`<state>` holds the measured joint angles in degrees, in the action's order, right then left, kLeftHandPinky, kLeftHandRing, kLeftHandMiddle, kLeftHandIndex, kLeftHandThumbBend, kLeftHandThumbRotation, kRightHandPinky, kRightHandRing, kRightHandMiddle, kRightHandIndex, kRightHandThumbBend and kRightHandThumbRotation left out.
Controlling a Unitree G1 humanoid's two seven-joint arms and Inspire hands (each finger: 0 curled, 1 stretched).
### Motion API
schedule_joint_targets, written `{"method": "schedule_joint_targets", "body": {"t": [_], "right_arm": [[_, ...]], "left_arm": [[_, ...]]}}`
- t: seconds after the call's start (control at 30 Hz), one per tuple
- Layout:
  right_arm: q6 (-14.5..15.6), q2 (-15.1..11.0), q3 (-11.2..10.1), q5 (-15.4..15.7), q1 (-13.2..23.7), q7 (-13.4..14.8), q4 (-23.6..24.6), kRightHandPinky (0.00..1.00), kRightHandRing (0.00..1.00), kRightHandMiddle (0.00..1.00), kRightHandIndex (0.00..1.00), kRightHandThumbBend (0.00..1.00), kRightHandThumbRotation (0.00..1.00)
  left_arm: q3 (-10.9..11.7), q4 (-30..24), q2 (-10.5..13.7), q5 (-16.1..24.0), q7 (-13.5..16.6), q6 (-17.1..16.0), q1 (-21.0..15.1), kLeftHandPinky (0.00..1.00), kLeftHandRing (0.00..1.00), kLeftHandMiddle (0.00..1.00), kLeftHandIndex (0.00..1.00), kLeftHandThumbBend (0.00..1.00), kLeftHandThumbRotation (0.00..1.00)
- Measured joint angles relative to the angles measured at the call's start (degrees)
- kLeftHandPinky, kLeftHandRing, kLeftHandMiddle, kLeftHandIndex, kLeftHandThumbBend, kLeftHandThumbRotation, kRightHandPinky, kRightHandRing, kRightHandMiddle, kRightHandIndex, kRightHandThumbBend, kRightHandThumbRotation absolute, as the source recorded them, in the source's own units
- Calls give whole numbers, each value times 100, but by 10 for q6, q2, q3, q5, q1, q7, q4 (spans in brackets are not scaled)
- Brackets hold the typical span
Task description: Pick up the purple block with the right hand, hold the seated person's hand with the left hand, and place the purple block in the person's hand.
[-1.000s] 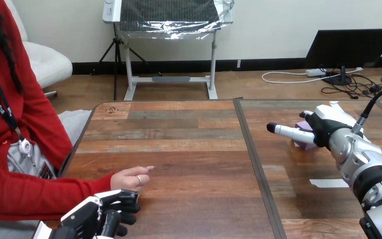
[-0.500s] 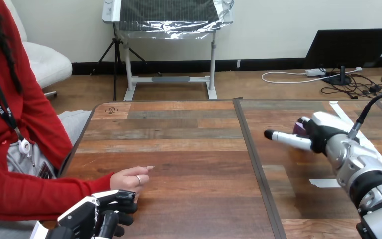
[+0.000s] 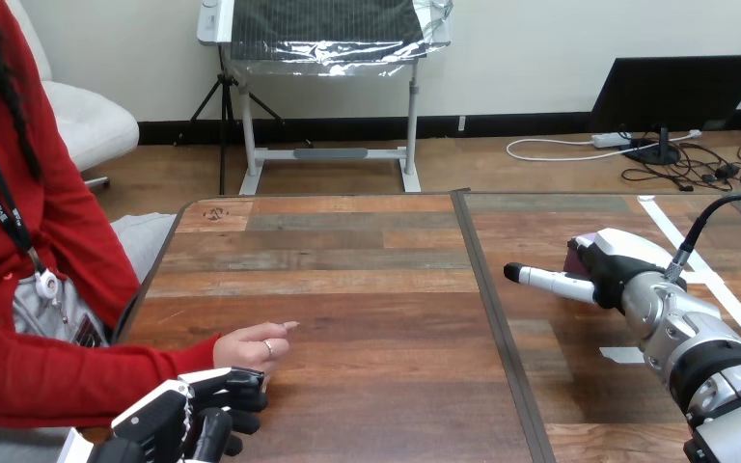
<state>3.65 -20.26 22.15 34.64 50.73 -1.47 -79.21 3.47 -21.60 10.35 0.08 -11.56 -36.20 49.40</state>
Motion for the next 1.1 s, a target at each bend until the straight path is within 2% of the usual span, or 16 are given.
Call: {"method": "schedule_joint_targets", "body": {"t": [0.27, 0.37, 0.53, 0.77, 1.1], "right_arm": [[2, 0, 0, 0, 1, -7, 1, 96, 99, 100, 99, 78, 100], [2, -1, -2, -2, 2, -13, 1, 91, 95, 97, 97, 78, 100], [3, -2, -6, -6, 4, -14, 2, 82, 87, 89, 86, 77, 100], [2, -5, -7, -5, 10, -9, 6, 73, 81, 83, 76, 75, 100], [3, -2, -7, -5, 18, -21, 5, 79, 86, 88, 82, 76, 100]], "left_arm": [[-1, -1, 0, -1, -2, 0, 0, 58, 64, 67, 68, 37, 81], [-1, -1, 0, -1, -3, 0, 0, 59, 64, 68, 68, 38, 81], [-2, -1, 0, -1, -3, 0, 0, 59, 64, 67, 68, 39, 81], [-2, -2, 0, 0, -3, 0, 0, 59, 64, 67, 68, 39, 81], [0, -5, 0, 1, -3, 0, 0, 58, 64, 67, 68, 39, 82]]}}
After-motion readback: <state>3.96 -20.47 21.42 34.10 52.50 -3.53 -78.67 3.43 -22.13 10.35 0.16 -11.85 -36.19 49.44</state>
